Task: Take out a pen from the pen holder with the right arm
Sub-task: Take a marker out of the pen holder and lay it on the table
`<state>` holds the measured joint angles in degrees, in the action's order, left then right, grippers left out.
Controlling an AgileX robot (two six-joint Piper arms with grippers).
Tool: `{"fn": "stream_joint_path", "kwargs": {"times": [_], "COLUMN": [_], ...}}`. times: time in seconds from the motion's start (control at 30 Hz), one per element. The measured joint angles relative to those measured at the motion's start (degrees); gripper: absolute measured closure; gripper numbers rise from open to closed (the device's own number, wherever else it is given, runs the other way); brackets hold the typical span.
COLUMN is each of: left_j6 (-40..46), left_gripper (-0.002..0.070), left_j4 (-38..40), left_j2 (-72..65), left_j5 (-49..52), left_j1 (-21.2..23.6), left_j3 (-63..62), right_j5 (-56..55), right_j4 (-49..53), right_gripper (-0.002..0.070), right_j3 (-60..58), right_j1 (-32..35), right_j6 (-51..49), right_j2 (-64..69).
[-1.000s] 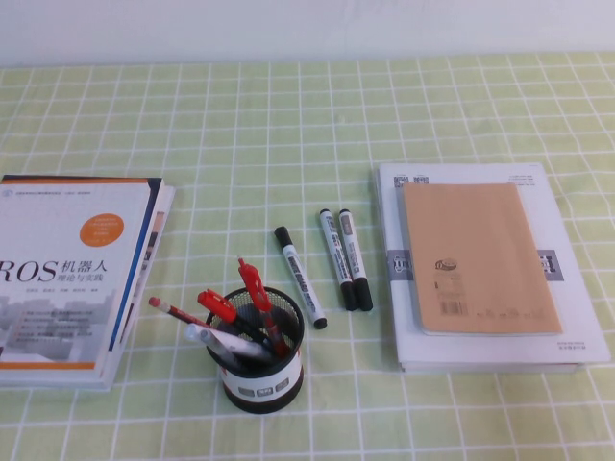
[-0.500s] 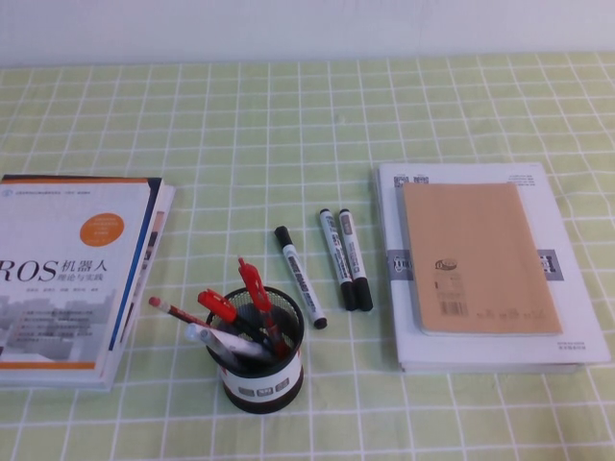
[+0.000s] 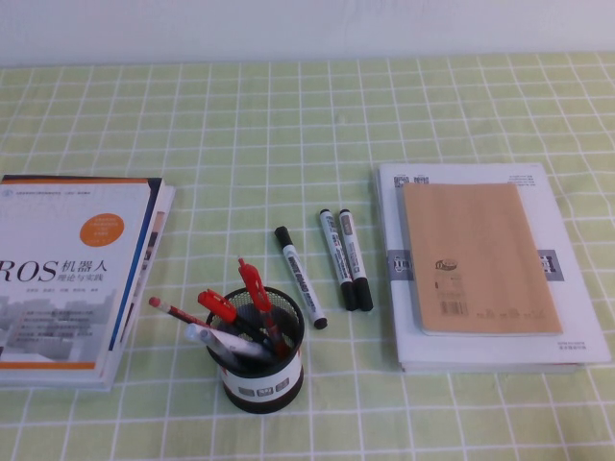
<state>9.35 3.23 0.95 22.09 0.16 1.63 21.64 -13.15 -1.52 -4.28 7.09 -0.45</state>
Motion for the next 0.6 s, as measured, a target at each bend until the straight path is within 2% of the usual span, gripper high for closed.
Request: {"fn": "stream_joint_path", "kwargs": {"times": [0.6], "left_j6": [0.0], "left_gripper": [0.0681], "left_j4": [0.0], "left_j2": [0.0], "left_j5": [0.0], "left_j1": [0.0], "left_j3": [0.0], "right_j5": [0.0], "right_j4": [-0.6], "right_gripper": [0.0688], "right_j3": [0.0], "right_j1": [0.0], "right_j6": [0.0], "right_j2": [0.0]}}
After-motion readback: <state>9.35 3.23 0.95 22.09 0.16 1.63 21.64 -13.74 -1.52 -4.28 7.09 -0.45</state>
